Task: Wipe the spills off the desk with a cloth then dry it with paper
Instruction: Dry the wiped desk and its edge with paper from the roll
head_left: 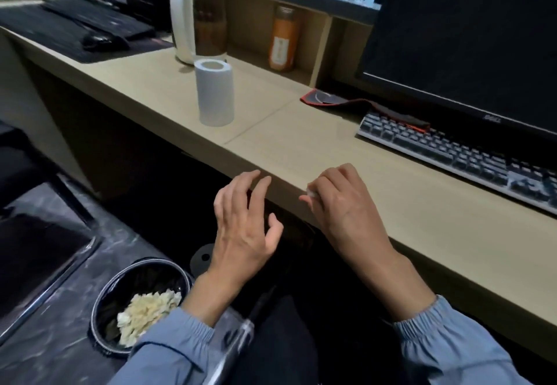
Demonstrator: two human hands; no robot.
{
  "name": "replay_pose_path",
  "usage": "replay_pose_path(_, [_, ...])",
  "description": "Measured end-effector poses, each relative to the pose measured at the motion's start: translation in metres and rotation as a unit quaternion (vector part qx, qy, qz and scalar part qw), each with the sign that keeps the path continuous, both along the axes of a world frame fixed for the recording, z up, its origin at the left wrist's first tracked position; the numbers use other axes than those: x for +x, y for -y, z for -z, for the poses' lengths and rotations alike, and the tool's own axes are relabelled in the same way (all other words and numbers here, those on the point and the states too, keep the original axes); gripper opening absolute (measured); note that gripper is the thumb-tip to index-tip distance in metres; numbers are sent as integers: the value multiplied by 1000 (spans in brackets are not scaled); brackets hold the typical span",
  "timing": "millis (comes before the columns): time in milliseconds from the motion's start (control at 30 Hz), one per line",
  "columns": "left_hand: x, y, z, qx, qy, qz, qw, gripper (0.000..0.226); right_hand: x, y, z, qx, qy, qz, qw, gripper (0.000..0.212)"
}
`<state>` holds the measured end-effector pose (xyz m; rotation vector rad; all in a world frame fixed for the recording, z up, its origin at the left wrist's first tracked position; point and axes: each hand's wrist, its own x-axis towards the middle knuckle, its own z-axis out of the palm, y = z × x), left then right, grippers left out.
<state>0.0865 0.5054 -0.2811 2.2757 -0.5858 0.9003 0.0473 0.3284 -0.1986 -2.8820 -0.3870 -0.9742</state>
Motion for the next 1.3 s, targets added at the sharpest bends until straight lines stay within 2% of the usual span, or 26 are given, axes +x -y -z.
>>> replay_pose_path(267, [21, -41, 7, -37, -129, -31, 990, 68, 84, -72, 3, 22, 4, -13, 1000, 19])
replay_pose_path(500, [27, -62, 11, -60, -186, -54, 979, 64, 128, -119, 2, 15, 23, -24, 999, 22])
replay_pose_path(700, [26, -69, 5, -106, -207, -34, 972, 59, 125, -125, 3, -7, 56, -5, 998, 17])
replay_pose_path(767, [27, -70, 4, -138, -215, -24, 966, 55, 110, -121, 11, 49, 61, -26, 997, 12])
replay_pose_path(800, [28, -72, 4, -160, -219, -22, 962, 53, 98, -122, 15, 125, 52, -38, 990, 10])
replay_pose_path(833, [30, -73, 5, -182, -223, -23, 958, 51, 84, -125, 19, 243, 23, -43, 969, 10])
replay_pose_path(867, [30, -75, 6, -200, -227, -24, 953, 48, 72, -130, 23, 387, -27, -35, 921, 10])
replay_pose_path(900, [31, -76, 7, -213, -232, -24, 949, 46, 61, -136, 29, 529, -84, -20, 844, 8])
replay_pose_path(967, [31, -79, 9, -227, -241, -23, 943, 43, 49, -148, 41, 750, -158, -9, 643, 10])
replay_pose_path(1000, [30, -80, 10, -231, -247, -22, 941, 41, 48, -153, 45, 827, -173, -17, 535, 12])
replay_pose_path(1033, [29, -82, 9, -232, -251, -21, 940, 40, 49, -157, 47, 879, -174, -22, 444, 13])
replay_pose_path(1067, [28, -83, 9, -232, -252, -20, 939, 39, 52, -159, 48, 910, -168, -25, 379, 15])
replay_pose_path(1100, [27, -83, 8, -232, -251, -18, 940, 38, 56, -160, 47, 928, -158, -27, 335, 17])
replay_pose_path(1167, [27, -84, 7, -230, -250, -18, 940, 39, 63, -160, 42, 948, -141, -38, 282, 24])
replay_pose_path(1300, [28, -87, 3, -238, -247, -24, 939, 38, 74, -167, 27, 958, -143, -51, 242, 30])
